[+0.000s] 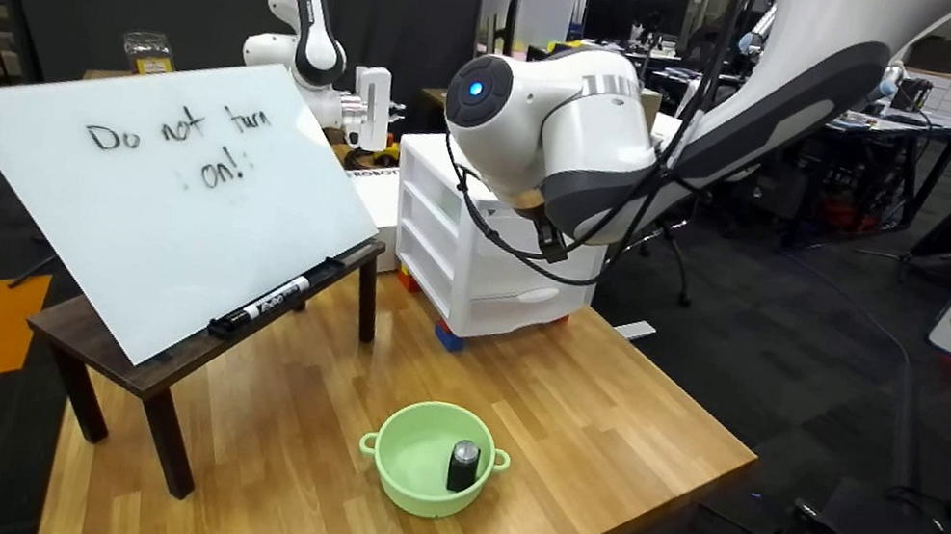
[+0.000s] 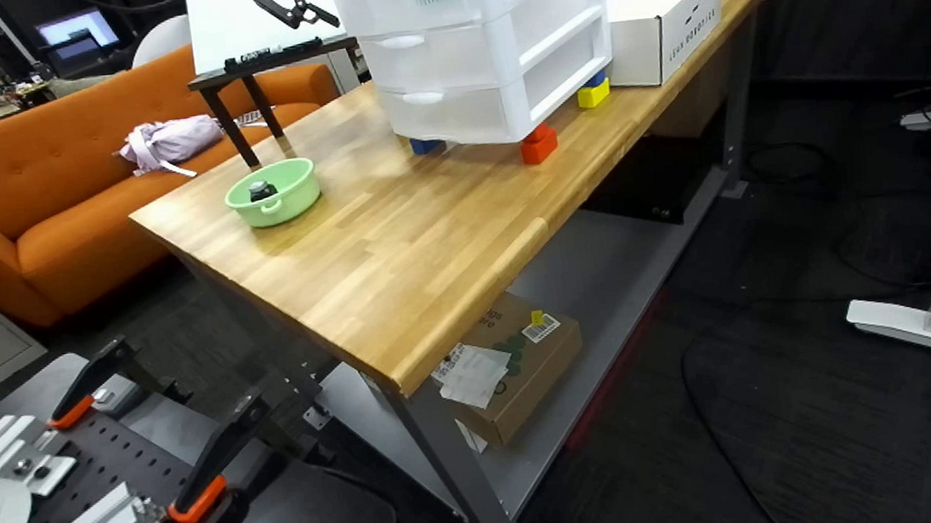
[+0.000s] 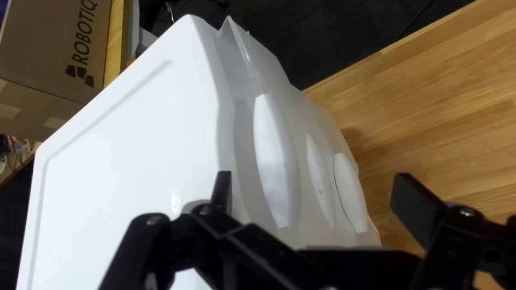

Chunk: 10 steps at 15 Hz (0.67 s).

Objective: Open the top cabinet drawer on the table

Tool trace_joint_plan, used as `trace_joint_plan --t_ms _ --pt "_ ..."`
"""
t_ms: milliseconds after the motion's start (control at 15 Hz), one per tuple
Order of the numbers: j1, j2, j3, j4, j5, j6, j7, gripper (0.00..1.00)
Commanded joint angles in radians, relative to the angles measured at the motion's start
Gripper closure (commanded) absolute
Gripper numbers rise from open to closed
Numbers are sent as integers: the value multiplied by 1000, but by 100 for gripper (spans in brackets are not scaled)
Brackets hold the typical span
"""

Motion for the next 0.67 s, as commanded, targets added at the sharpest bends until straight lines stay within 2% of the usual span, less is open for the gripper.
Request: trace_joint_plan --t_ms 0,600 --pt "-7 13 2 1 12 28 10 0" --pt "-9 -2 2 -5 44 9 27 0"
